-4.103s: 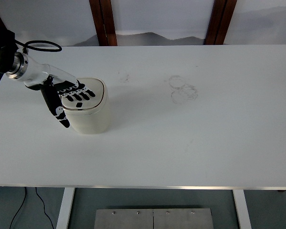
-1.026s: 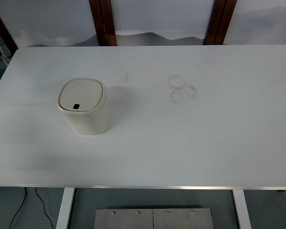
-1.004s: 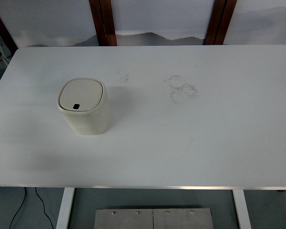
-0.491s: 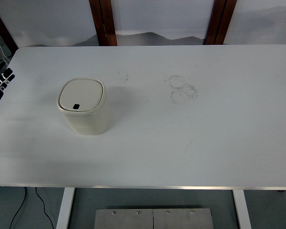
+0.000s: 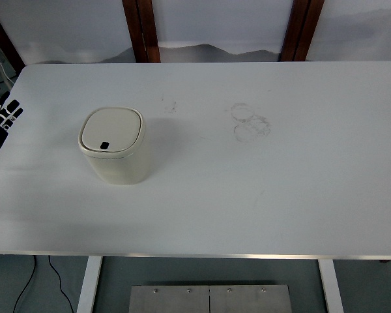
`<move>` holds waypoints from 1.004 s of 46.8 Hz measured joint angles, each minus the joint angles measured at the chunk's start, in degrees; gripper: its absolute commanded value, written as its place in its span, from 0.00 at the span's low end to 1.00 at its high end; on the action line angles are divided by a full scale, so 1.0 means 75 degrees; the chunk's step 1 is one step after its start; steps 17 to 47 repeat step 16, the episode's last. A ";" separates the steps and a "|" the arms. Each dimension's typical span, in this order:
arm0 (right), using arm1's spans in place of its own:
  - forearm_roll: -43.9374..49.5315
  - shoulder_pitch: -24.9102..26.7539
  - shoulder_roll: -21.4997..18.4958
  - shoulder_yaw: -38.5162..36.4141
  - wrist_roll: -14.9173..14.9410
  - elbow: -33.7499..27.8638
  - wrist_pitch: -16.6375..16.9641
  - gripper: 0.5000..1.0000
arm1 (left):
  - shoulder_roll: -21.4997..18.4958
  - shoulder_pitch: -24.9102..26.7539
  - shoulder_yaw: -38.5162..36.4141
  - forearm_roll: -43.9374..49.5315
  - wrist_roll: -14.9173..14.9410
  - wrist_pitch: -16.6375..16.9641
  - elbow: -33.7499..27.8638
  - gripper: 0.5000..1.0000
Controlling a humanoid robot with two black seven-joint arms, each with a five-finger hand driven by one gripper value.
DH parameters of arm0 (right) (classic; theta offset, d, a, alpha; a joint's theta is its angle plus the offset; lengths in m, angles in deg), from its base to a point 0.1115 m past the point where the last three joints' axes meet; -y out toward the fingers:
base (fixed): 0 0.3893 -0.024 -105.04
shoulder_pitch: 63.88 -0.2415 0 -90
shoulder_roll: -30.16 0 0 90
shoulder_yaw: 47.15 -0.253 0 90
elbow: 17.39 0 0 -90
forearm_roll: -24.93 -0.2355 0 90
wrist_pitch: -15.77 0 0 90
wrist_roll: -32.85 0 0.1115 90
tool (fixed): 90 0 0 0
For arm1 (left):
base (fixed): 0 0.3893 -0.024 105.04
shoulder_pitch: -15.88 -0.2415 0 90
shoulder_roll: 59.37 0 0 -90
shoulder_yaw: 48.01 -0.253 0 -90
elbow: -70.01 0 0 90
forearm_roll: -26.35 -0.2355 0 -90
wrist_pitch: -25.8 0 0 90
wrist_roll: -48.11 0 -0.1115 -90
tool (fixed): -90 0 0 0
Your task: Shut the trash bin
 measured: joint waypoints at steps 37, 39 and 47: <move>0.0000 -0.0043 0.0000 0.0000 0.0012 0.0009 0.0000 0.99 | -0.0014 0.0346 0.0021 -0.0064 0.0004 0.0007 -0.0011 1.00; 0.0000 -0.0043 0.0000 0.0000 0.0012 0.0009 0.0000 0.99 | -0.0014 0.0346 0.0021 -0.0064 0.0004 0.0007 -0.0011 1.00; 0.0000 -0.0043 0.0000 0.0000 0.0012 0.0009 0.0000 0.99 | -0.0014 0.0346 0.0021 -0.0064 0.0004 0.0007 -0.0011 1.00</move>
